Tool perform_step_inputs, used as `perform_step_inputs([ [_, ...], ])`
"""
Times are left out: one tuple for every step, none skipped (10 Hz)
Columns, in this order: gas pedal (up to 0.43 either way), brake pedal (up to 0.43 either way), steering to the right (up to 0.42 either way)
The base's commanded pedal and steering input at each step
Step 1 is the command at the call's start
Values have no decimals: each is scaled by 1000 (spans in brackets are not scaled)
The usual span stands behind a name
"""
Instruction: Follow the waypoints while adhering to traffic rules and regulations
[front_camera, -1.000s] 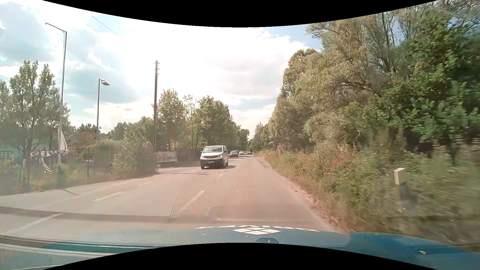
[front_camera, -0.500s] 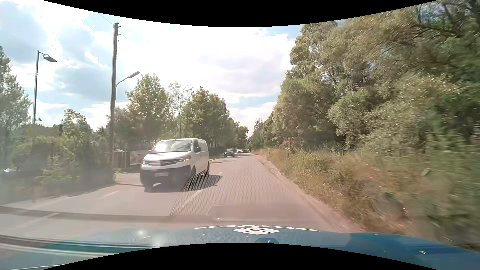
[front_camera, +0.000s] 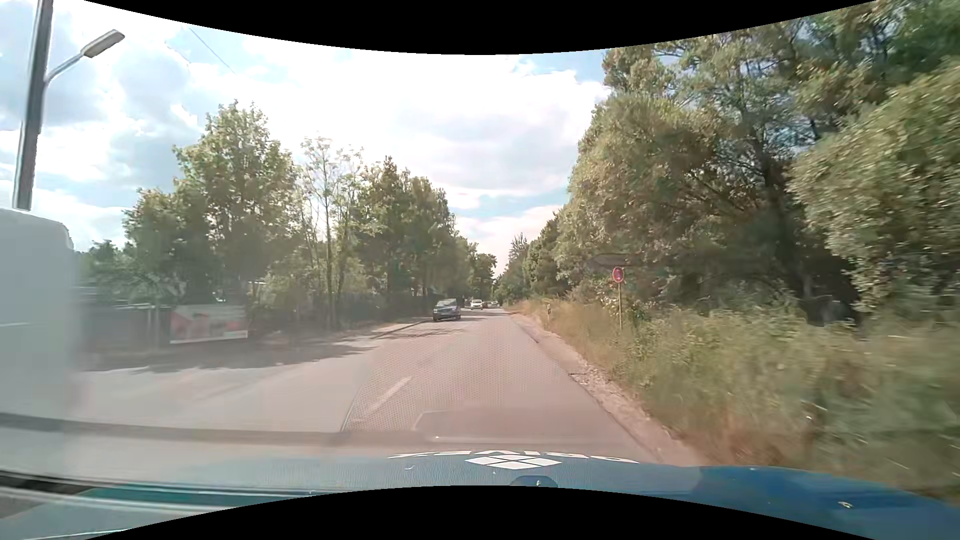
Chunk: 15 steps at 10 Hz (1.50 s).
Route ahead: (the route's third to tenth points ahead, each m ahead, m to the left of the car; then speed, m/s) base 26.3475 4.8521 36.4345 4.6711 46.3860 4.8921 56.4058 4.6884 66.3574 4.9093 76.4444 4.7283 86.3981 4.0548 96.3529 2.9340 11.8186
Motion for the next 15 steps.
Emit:
perform_step_inputs([
  [177,0,-1],
  [177,0,-2],
  [177,0,-3],
  [169,0,-3],
  [138,0,-3],
  [138,0,-4],
  [138,0,-4],
  [138,0,-3],
  [138,0,-4],
  [138,0,-4],
  [138,0,-4],
  [150,0,-3],
  [150,0,-3],
  [150,0,-2],
  [150,0,-2],
])
